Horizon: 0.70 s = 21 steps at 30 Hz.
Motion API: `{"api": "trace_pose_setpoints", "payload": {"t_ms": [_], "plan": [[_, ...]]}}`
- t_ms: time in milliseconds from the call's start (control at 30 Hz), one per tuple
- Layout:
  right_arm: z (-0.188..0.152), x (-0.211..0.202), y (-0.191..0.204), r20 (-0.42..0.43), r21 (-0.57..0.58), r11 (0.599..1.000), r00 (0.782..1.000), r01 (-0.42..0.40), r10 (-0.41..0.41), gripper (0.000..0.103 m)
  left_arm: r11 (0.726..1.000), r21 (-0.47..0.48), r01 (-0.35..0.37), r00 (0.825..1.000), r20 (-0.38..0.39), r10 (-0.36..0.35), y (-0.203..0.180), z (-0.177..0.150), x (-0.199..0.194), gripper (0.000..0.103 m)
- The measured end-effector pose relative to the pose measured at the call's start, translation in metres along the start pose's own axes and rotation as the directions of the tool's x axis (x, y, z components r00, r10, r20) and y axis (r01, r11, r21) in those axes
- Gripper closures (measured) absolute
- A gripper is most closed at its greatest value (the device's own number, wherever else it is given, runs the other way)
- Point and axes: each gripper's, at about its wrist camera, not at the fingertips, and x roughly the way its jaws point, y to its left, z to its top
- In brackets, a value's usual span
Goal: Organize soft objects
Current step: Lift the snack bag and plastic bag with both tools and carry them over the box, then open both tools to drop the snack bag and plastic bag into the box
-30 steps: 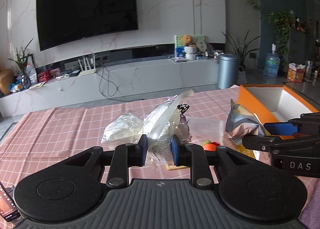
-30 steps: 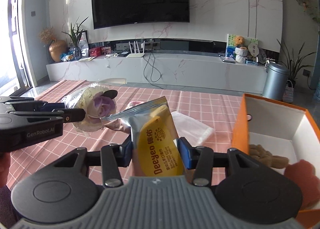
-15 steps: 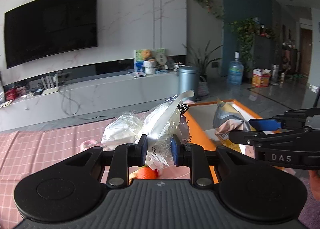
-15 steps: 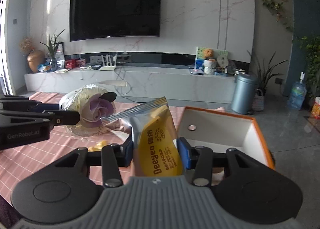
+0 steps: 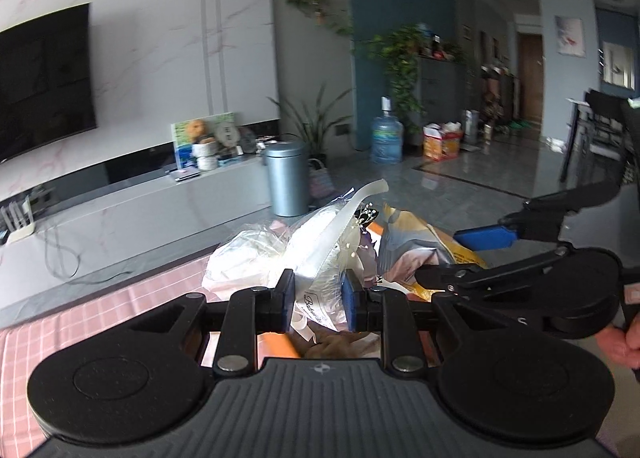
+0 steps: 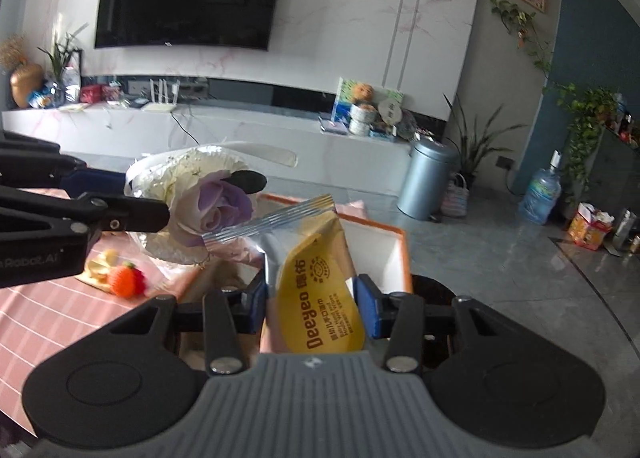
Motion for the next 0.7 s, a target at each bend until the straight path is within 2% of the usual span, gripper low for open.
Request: {"api": "trace_pose_setpoints", "payload": {"t_ms": [267, 400, 700], "plan": [[-0.005, 0.032, -0.039, -0.111, 0.102, 0.995, 0.994, 0.013, -0.002, 0.058, 0.994, 0.1, 0.051, 0.997, -0.067, -0.045, -0.026, 0.001, 0.041, 0.076], [-0.009, 0.055, -0.043, -0.159, 0.071, 0.997, 0.987, 0.023, -0.012, 0.058, 0.986, 0.154, 0.062, 0.993, -0.109, -0.045, -0.037, -0.004, 0.057, 0.076], [-0.001, 0.09, -0.042, -0.182, -0.002, 1.0, 0.983, 0.012, -0.012, 0.058, 0.977, 0.208, 0.038, 0.985, -0.173, -0.002, -0.039, -0.007, 0.087, 0.076]]}}
